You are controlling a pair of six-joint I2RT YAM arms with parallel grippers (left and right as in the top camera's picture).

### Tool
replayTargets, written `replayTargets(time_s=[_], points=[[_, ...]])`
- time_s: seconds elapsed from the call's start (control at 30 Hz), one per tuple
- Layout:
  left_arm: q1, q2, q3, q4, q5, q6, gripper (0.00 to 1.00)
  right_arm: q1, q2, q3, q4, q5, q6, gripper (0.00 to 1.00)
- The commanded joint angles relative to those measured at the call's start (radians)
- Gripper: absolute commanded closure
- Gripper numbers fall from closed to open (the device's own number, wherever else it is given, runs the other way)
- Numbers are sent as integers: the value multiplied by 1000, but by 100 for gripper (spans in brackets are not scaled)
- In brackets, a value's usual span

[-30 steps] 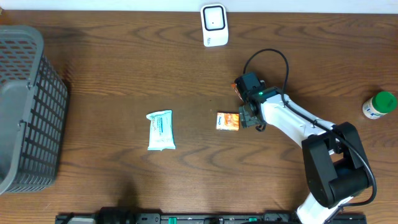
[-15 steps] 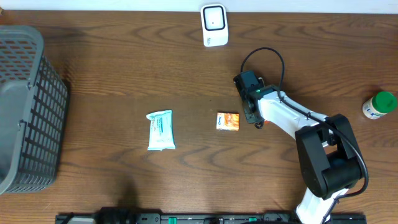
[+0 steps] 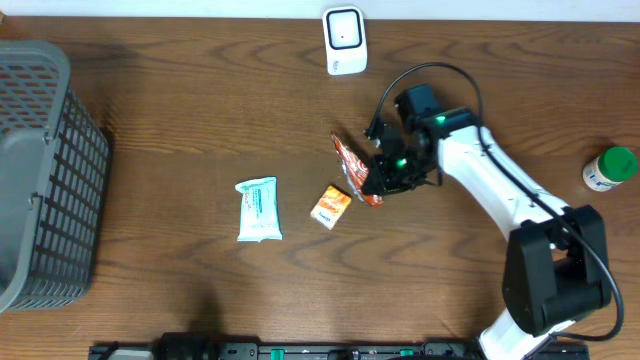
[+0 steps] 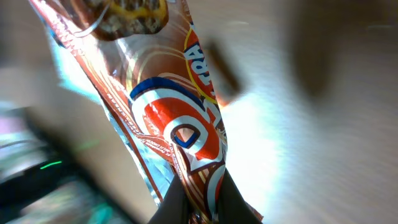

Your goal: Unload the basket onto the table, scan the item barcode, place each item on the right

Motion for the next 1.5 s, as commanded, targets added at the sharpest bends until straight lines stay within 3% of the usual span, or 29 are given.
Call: replayTargets(time_s=[0.0,0.07,0.13,0.23,0.33,0.37,0.57,0.87,1.03,1.27,1.47], points=[[-4,-2,1,-2,-9,10,16,-38,23,-50,45,-423,-53,99],[-4,-2,1,-2,-9,10,16,-50,54,-100,127,-547,-53,98],[-4,-2,1,-2,-9,10,16,-64,105,-148,215,-624,-30,69],[-4,-2,1,-2,-9,10,16,-89,187,-179,307,-683,22,32],[-4,-2,1,-2,-9,10,16,-126,223,-171,315,-648,63,7],[-4,-2,1,-2,-9,10,16,-137,219,-167,310,-616,63,5],[-4,-2,1,-2,-9,10,16,-153,104,-110,240,-300,105,2],[-4,-2,1,-2,-9,10,16,-103,-13,-100,355,-232,182,1],[-4,-2,1,-2,-9,10,16,-21,-4,-100,365,-25,181,1],[-4,-2,1,-2,-9,10,16,186,-4,-100,286,351,-45,1],[-4,-2,1,-2,-9,10,16,335,5,-101,276,737,-138,1]])
